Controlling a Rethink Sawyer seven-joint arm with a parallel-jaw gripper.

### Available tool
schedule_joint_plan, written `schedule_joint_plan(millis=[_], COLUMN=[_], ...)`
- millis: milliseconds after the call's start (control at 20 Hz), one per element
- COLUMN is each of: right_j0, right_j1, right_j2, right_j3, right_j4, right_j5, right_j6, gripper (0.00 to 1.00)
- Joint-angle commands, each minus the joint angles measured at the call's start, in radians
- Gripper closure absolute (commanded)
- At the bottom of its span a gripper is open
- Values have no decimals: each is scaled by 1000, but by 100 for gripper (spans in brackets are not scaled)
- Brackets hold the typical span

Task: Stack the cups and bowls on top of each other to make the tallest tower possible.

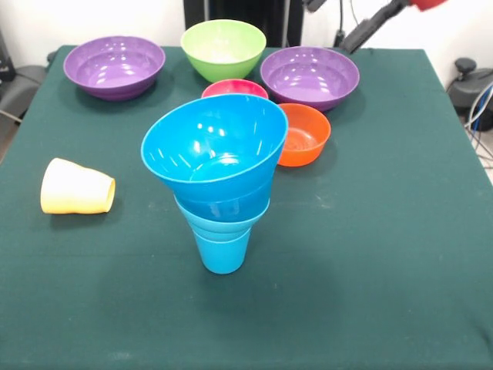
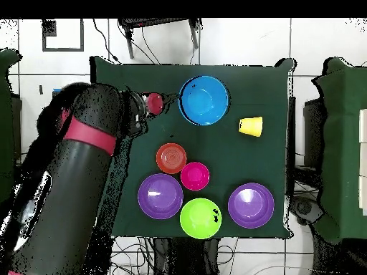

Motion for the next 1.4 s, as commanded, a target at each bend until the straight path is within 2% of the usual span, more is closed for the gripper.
schedule_joint_plan(millis=[50, 250, 600, 1000, 1400], right_j0=[81, 153, 266, 335, 403], right_j1=[-29, -39, -34, 83, 208], right_j2=[96, 76, 42, 5, -17], right_j3=[229, 344, 505, 637, 745], right_j4=[-19, -36, -10, 19, 35], right_j5=[-87, -170, -298, -497, -617], right_j6=[151, 218, 300, 411, 510], gripper=[0, 0, 0, 0, 0])
